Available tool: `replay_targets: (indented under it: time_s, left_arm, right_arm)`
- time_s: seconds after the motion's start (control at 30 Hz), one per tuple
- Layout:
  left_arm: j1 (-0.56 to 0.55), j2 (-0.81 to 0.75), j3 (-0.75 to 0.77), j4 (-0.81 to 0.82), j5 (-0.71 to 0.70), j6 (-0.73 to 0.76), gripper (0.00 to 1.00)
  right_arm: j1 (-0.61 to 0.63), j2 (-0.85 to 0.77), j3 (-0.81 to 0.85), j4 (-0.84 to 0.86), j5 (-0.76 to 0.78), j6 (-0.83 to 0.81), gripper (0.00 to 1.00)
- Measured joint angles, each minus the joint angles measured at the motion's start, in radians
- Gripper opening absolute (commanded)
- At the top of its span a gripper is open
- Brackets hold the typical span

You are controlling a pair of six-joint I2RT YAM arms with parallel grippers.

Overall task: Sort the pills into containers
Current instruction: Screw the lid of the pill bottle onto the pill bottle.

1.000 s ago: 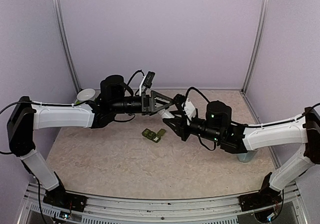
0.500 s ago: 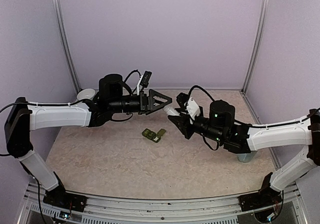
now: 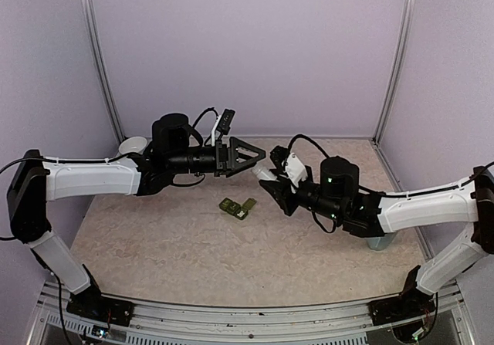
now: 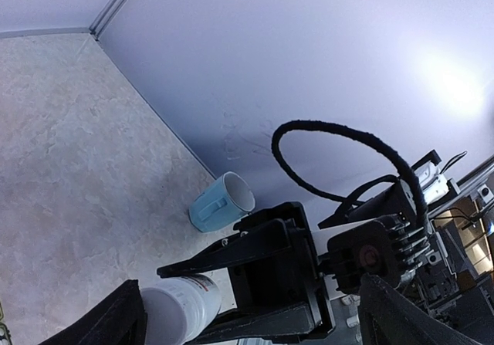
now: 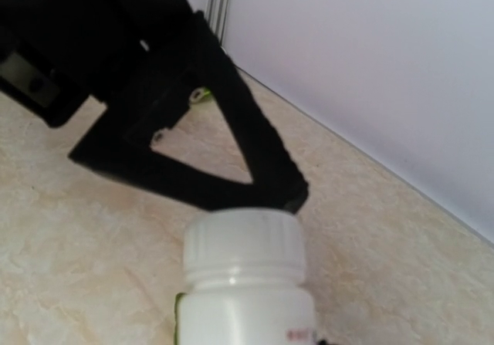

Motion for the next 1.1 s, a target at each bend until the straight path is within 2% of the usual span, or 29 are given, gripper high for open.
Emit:
replay_targets:
  time_s: [0.13, 0.27, 0.6, 0.83, 1.1]
  left_arm:
    - [0.002, 0.000, 0.000, -0.007, -0.009, -0.001, 0.92]
    - [0.010, 0.001, 0.000, -0.031, -0.032, -0.006, 0.87]
    - [0.021, 0.021, 0.002, -0.071, -0.048, -0.021, 0.65]
    - [0.019, 0.048, 0.008, -0.079, -0.034, -0.023, 0.40]
    - [0.018, 0.053, 0.010, -0.061, 0.000, -0.023, 0.27]
  right_arm:
    - [0.000, -0.009, -0.011, 0.013, -0.005, -0.006, 0.04]
    - [0.000, -0.029, -0.016, 0.021, -0.006, -0.015, 0.04]
    - [0.010, -0.026, -0.016, 0.027, 0.011, -0.056, 0.04]
    - [0.021, -0.021, -0.016, 0.021, 0.034, -0.077, 0.04]
    - [0.023, -0.018, -0.014, 0.010, 0.044, -0.077, 0.04]
